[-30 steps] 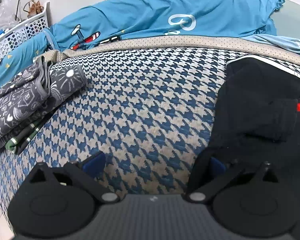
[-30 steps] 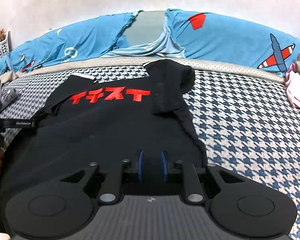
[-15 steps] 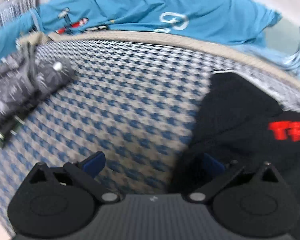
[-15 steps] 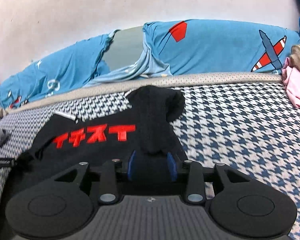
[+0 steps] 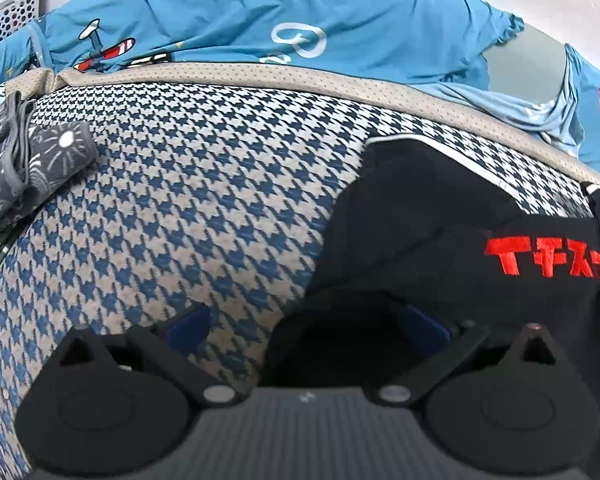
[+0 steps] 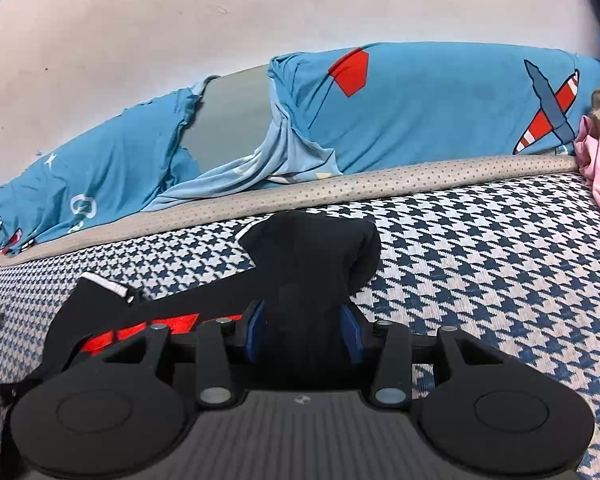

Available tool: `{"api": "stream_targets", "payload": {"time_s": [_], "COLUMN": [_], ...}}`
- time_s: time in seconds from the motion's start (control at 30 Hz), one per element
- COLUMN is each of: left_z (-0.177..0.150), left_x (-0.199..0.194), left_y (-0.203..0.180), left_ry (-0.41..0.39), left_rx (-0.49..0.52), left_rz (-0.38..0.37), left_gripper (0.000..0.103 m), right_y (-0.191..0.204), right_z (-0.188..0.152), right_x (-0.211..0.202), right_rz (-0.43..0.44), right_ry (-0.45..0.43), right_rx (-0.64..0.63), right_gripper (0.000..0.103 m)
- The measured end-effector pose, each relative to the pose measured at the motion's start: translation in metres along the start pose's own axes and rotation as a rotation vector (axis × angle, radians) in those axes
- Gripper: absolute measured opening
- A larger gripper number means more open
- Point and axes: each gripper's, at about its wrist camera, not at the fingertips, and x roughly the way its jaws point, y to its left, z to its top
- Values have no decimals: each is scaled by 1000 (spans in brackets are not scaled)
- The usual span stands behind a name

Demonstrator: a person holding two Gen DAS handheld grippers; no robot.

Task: Fold clothes

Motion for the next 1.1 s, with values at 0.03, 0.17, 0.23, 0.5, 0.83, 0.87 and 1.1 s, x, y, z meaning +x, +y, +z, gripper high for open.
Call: {"api": "stream_targets", "payload": {"time_s": [0.03,0.17,0.23,0.5,0.83,0.87,1.1], "left_z": [0,-2,-2,-3,-3,-3,-2], "left_x": [1,4,6,10,9,10,12], "left_y": [-1,-6,-7,-9,-7,-7,-7], "left_ry": [2,11,19,41,31,31,27], "left_rx": [2,15,17,22,22,22,20], "left_rz": [-3,-2,0,-3,16,20,42], "left_gripper": [103,103,103,103,103,103,103], "right_y": [0,-2,-3,-2,-5,-7,-37], "right_z": [0,2,3,6,9,9,-5], "right_x": [2,10,13,24,-4,-10,-26], "right_rz": [-4,-10,-9,10,3,7,-41], "right_ry": [-1,-7,-8,-26,-129,-142,-113], "right_rx": [3,24,36,81,99,100,144], "right_gripper": [41,41,41,18,7,7,7]}}
